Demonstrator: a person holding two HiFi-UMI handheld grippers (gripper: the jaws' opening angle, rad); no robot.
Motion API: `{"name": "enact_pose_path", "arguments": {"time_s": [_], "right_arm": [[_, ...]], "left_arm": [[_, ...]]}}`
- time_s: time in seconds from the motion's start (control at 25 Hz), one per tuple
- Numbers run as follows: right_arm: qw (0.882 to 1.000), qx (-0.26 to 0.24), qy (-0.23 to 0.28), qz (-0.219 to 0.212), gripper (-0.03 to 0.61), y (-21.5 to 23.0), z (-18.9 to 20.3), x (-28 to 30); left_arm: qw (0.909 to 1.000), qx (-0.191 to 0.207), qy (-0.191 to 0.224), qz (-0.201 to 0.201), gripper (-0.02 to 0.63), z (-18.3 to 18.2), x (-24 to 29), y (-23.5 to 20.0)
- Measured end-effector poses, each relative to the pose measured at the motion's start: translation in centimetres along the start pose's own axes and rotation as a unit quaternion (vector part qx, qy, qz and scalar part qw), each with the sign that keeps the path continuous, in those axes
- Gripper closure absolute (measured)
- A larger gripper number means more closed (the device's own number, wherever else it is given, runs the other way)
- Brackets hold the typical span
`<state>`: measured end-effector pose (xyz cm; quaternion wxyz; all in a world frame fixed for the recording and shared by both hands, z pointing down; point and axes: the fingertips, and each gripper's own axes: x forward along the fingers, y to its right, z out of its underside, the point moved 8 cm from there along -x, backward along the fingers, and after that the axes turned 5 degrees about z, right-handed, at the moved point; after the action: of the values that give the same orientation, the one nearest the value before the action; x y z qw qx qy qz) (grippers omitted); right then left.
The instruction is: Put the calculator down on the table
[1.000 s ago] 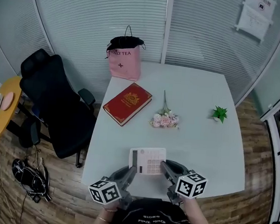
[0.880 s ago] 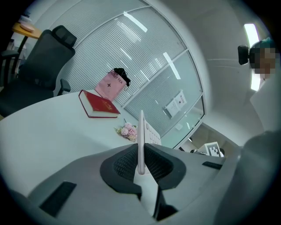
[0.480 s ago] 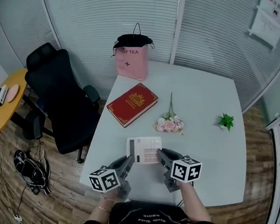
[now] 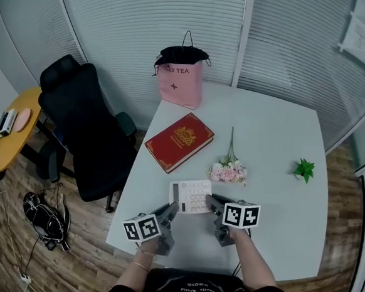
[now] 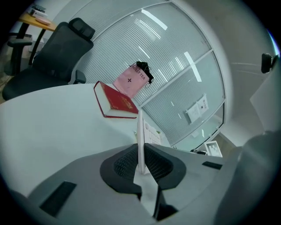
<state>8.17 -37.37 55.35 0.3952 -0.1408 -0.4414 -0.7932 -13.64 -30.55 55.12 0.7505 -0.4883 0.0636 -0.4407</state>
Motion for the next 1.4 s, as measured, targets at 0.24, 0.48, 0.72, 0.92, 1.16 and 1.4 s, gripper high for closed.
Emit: {"name": "enact_pose_path", "arguments": {"time_s": [0.24, 0.48, 0.72, 0.92, 1.16, 1.4], "right_arm": [[0.999, 0.018, -0.025, 0.009, 0.502, 1.6, -0.4, 3.1], [0.998, 0.033, -0.026, 0.04, 0.5, 2.7, 0.0, 5.0], [0.997, 0.041, -0.039, 0.048, 0.5, 3.9, 0.3, 6.7], [0.997, 0.039, -0.039, 0.061, 0.5, 3.9, 0.3, 7.4], [0.994, 0.036, -0.043, 0.091, 0.499, 3.9, 0.4, 7.5], [0.992, 0.025, -0.043, 0.116, 0.475, 3.9, 0.4, 7.6]], "left_arm": [[0.9995, -0.018, -0.016, -0.018, 0.558, -0.6, 2.0, -2.2], [0.9983, -0.037, -0.029, -0.033, 0.558, -1.0, 3.6, -4.1], [0.9968, -0.046, -0.043, -0.05, 0.558, -1.0, 4.8, -5.5], [0.9956, -0.045, -0.048, -0.066, 0.554, -1.0, 5.1, -6.1], [0.9934, -0.007, -0.06, -0.097, 0.545, -1.3, 5.5, -5.5], [0.9878, 0.026, -0.057, -0.143, 0.533, -1.2, 5.9, -4.8]]}}
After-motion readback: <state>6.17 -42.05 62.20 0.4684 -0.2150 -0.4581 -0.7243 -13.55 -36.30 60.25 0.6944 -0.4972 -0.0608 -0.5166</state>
